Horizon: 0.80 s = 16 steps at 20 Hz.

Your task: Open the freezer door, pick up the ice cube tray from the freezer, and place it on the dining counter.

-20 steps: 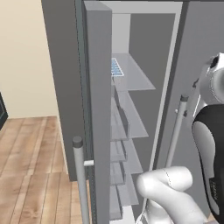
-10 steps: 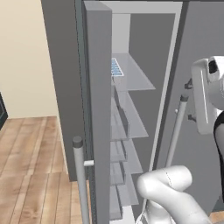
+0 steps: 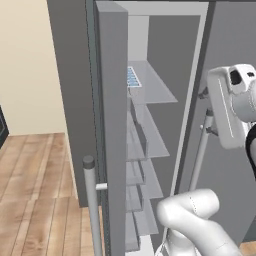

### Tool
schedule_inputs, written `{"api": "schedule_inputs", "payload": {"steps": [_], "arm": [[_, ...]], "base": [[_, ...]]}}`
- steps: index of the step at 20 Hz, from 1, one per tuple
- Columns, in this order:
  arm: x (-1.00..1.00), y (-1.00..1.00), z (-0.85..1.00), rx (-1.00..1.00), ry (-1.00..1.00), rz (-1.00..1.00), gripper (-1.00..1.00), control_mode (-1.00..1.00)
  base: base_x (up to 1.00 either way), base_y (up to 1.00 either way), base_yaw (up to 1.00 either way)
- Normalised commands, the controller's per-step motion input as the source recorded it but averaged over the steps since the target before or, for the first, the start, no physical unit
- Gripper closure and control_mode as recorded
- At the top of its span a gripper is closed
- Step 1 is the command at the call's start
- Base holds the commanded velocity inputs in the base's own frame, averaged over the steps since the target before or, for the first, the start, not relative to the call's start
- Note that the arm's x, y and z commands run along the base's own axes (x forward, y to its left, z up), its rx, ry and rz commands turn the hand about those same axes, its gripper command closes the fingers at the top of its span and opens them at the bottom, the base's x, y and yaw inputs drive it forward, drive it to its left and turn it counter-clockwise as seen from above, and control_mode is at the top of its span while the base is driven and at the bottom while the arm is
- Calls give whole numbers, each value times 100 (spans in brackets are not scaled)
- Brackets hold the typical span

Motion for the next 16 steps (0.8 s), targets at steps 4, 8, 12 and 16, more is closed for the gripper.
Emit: {"api": "schedule_inputs", "payload": {"steps": [4, 8, 12, 16], "arm": [[63, 0, 0, -2, 0, 3, -100, -100], [61, 5, 0, -5, 0, 0, -100, -100], [66, 8, 0, -4, 0, 0, -100, -100], [65, 16, 0, 0, 0, 0, -100, -100]], "base": [[0, 0, 0], [0, 0, 0], [0, 0, 0], [0, 0, 0]]}}
